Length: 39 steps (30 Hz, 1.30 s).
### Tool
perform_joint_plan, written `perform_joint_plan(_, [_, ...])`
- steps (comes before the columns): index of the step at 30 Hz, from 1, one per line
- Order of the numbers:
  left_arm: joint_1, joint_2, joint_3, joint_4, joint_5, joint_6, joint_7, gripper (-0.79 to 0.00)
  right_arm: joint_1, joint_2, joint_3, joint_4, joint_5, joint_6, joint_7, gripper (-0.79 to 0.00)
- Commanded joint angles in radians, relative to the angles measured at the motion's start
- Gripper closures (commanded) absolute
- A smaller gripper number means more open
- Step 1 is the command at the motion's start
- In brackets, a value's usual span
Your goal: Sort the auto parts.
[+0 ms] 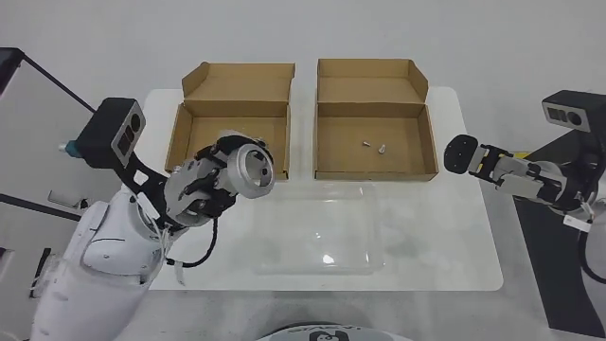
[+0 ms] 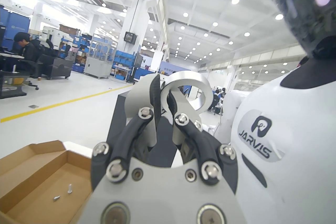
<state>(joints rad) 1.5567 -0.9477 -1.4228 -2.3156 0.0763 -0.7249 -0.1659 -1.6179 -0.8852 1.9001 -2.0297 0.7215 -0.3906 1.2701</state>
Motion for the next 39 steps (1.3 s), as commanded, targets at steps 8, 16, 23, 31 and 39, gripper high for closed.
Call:
perform_joint_plan(8, [0.01,-0.008,-0.008,0.014,-0.239,-0.14,0.043,0.0,0.0,0.0,0.0,0.0,0.0,0.0,0.0,-0.785])
perform_joint_plan(16, [0.0,-0.013,-0.014,0.03,-0.347,-0.25,0.004,0.0,0.0,0.0,0.0,0.0,0.0,0.0,0.0,-0.785])
perform_joint_plan(23, [0.025,-0.019,-0.051,0.025,-0.276,-0.199,-0.027,0.0,0.0,0.0,0.0,0.0,0.0,0.0,0.0,-0.785])
perform_joint_plan(31, [0.037,-0.028,-0.07,0.008,-0.144,-0.056,-0.048,0.0,0.0,0.0,0.0,0.0,0.0,0.0,0.0,-0.785])
perform_joint_plan(39, [0.03,-0.036,-0.059,0.01,-0.183,-0.064,-0.045,0.0,0.0,0.0,0.0,0.0,0.0,0.0,0.0,-0.785])
